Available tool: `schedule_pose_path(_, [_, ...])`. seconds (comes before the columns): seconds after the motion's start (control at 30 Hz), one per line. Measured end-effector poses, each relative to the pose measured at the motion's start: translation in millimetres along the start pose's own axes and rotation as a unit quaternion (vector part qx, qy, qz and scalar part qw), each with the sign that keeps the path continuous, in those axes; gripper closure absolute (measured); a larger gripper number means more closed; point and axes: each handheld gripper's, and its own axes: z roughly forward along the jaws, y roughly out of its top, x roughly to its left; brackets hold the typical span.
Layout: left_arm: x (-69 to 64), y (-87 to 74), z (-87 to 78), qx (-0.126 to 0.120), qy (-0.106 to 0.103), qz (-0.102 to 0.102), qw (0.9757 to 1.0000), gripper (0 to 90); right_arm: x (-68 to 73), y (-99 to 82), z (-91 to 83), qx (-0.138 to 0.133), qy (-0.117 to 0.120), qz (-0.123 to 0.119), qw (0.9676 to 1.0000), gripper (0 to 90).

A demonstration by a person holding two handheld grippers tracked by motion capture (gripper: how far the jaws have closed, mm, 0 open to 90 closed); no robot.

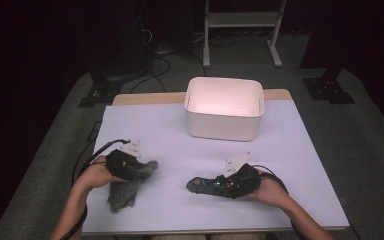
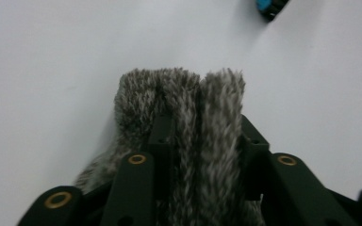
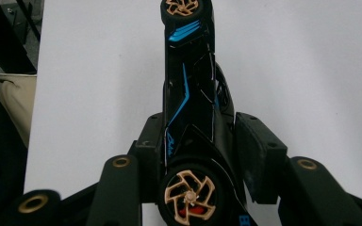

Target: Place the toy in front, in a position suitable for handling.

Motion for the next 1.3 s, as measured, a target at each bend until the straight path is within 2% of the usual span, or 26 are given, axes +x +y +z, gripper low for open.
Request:
schedule_pose_path(0.1, [-7.6, 0.3, 11.9, -0.005, -0.009, -0.003, 0.9999, 54.5, -0.8, 0.8, -0.5, 0.002, 0.012, 0.011, 0.9999, 50.9])
schedule_pose_path(0.13, [-10.1, 0.9, 13.7, -0.006, -0.010, 0.001, 0.9999, 52.5, -0.2, 1.2, -0.9, 0.002, 0.017, 0.021, 0.9996, 49.4])
schedule_pose_path(0.27, [-17.9, 5.8, 15.0, -0.018, -0.006, 0.015, 0.9997, 46.4, 1.8, 1.9, -1.9, -0.001, 0.024, 0.029, 0.9993, 45.4])
schedule_pose_path(0.4, [-22.7, 9.7, 14.1, -0.025, 0.003, 0.019, 0.9995, 41.5, 4.8, 2.2, -4.2, -0.007, 0.033, 0.042, 0.9985, 44.4])
schedule_pose_path(0.47, [-24.6, 10.4, 15.3, -0.027, 0.002, 0.018, 0.9995, 39.1, 6.5, 2.0, -4.8, -0.008, 0.033, 0.039, 0.9986, 43.7])
schedule_pose_path(0.7, [-31.1, 11.9, 20.7, -0.039, -0.001, 0.021, 0.9990, 36.7, 13.9, -1.9, 2.2, 0.007, 0.041, 0.049, 0.9979, 35.8])
schedule_pose_path(0.87, [-35.4, 13.2, 26.2, -0.035, -0.004, 0.027, 0.9990, 35.9, 18.0, -2.5, 2.5, 0.006, 0.030, 0.049, 0.9983, 35.0])
schedule_pose_path(0.97, [-38.1, 15.1, 27.0, -0.029, -0.005, 0.033, 0.9990, 35.4, 21.0, -2.6, 3.1, 0.002, 0.028, 0.061, 0.9978, 29.9])
schedule_pose_path(1.03, [-39.2, 16.2, 27.6, -0.032, -0.006, 0.034, 0.9989, 35.1, 24.2, -2.7, 4.6, 0.008, 0.015, 0.056, 0.9983, 26.9])
schedule_pose_path(1.1, [-40.2, 16.9, 28.5, -0.029, -0.007, 0.037, 0.9989, 35.1, 26.7, -3.3, 7.8, 0.017, 0.014, 0.057, 0.9981, 24.8])
schedule_pose_path(1.3, [-42.6, 16.6, 30.6, -0.027, -0.010, 0.037, 0.9989, 34.0, 30.0, -6.0, 9.3, 0.011, 0.007, 0.057, 0.9983, 23.9])
